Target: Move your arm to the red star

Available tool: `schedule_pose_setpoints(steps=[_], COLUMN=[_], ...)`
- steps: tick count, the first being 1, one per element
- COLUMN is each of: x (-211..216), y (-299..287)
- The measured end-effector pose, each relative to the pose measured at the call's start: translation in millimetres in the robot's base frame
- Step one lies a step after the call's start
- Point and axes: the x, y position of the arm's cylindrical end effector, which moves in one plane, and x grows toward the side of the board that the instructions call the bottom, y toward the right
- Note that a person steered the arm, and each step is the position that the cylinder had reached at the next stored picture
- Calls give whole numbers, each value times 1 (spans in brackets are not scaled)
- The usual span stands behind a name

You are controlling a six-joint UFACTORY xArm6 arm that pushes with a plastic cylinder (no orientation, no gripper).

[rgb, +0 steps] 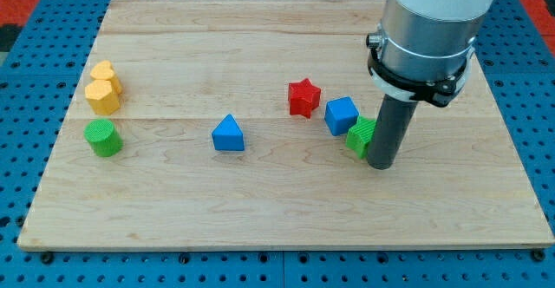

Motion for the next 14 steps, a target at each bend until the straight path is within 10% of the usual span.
schedule_pose_setpoints(steps=[2,8,10,14], x=[9,-6,-89,-108], y=[-78,106,127,-21])
